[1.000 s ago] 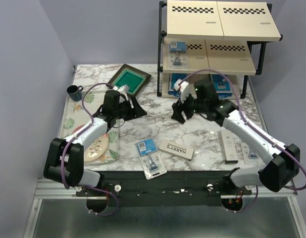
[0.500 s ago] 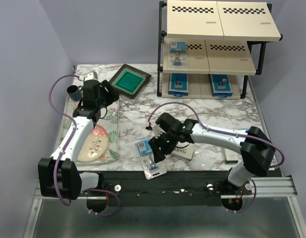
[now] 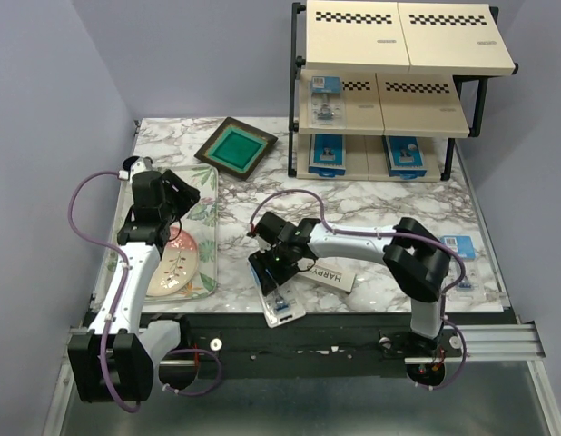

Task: Place and organize the shaving razors onto the shelf

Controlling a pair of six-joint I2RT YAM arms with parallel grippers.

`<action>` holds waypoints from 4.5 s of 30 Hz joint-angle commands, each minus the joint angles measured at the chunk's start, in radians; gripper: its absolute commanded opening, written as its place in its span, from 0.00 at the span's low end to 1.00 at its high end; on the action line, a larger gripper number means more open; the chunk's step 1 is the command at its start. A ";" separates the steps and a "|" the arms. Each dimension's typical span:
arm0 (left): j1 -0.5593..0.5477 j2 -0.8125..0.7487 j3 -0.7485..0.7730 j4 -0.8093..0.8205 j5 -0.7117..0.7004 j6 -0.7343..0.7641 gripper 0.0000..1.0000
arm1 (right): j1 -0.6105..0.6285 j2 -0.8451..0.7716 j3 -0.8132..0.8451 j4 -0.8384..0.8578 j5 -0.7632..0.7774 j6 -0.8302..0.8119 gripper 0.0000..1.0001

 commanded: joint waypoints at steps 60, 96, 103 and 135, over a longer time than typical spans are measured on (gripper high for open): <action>-0.603 0.554 0.268 0.643 0.655 0.161 0.32 | -0.540 -0.590 -0.097 0.050 0.073 -0.005 0.01; -0.488 0.659 0.271 1.066 0.931 -0.399 0.00 | -0.954 -0.576 -0.398 0.375 -1.080 -0.146 0.70; -0.488 0.698 0.305 1.066 0.911 -0.407 0.00 | -0.966 -0.571 -0.417 0.372 -1.090 -0.139 0.60; -0.488 0.701 0.317 0.972 0.847 -0.318 0.18 | -0.974 -0.588 -0.470 0.547 -0.996 0.087 0.11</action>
